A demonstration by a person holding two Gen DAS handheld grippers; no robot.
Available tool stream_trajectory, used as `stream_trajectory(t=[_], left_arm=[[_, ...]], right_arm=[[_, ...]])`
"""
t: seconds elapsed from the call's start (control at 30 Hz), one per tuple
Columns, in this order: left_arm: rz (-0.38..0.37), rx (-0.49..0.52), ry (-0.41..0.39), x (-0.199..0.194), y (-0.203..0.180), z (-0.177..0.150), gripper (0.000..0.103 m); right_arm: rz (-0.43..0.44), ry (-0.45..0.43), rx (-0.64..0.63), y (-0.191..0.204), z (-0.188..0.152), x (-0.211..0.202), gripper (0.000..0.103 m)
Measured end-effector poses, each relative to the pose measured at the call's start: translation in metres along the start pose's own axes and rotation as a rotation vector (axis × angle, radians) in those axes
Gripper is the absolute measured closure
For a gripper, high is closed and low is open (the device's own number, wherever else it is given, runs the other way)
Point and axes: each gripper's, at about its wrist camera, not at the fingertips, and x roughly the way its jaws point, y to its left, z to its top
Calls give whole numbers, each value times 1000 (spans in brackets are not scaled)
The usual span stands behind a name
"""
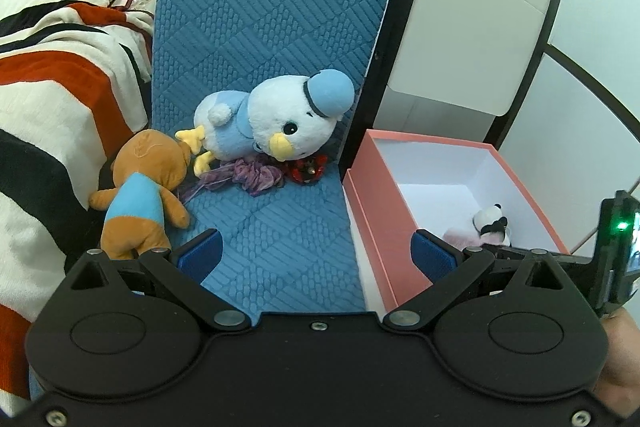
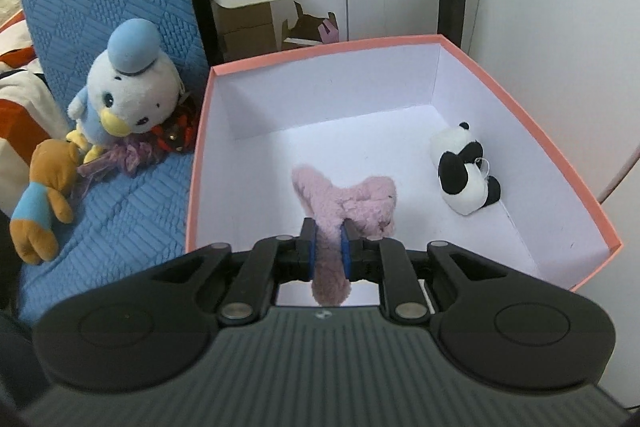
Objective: Organize objects
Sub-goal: 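Carry the pink clip into the box and open the right gripper, then move the right tool down onto the white-and-blue duck plush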
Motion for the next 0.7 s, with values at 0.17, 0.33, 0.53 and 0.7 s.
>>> stream_trajectory(t=[0.17,0.33,0.53,0.7], left_arm=[[-5,0,-7,-2,2,1,3],[0,-6,-20,-6,9,4,3],[2,-20,-36,-9,20,5,2],[20,-33,-47,-1,36,5,2]], right_arm=[[37,-72,-26,8,7,-22,19],[110,-102,-60,24,12,-43,19],[188,-119,-127,53,12,-60,19],[228,-128,-205,79,11,-61,19]])
